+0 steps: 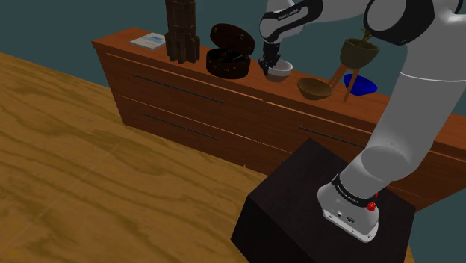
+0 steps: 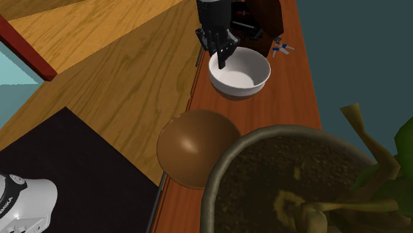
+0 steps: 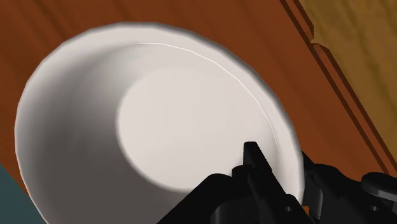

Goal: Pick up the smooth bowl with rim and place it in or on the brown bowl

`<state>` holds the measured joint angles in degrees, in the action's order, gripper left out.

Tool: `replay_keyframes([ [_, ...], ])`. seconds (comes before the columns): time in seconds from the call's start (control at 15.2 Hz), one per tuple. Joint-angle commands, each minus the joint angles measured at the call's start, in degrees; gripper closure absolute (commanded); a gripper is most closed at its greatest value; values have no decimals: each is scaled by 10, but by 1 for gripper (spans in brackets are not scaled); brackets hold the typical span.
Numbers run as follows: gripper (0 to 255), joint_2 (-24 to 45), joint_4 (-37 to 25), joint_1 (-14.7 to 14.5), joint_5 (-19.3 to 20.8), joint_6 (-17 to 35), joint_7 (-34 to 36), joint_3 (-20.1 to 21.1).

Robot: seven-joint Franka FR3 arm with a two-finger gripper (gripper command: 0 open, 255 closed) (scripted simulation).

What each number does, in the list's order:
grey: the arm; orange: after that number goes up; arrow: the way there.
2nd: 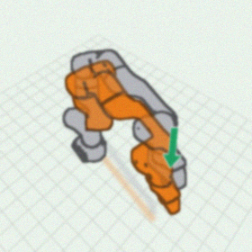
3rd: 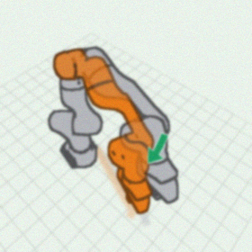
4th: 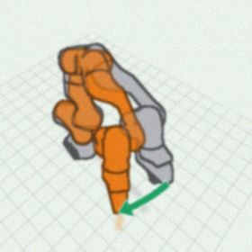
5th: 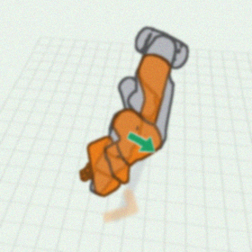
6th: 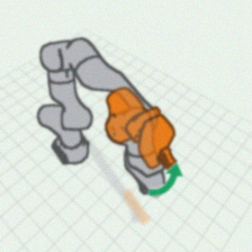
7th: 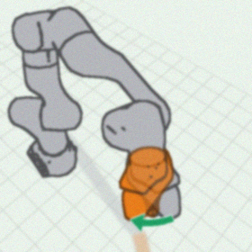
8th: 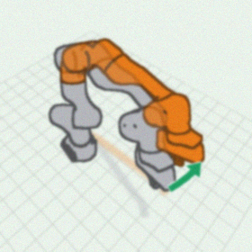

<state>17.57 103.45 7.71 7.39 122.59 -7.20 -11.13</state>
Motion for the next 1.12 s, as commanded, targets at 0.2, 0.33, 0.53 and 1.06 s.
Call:
replay_keyframes([
  [0.2, 255, -13, -23, -1, 0, -35, -4, 0],
  [0.33, 255, -18, -32, -1, 0, -49, -6, 0],
  [0.53, 255, -24, -46, -2, 0, -70, -8, -1],
  [1.06, 255, -36, -92, -2, -1, -126, -15, -1],
])
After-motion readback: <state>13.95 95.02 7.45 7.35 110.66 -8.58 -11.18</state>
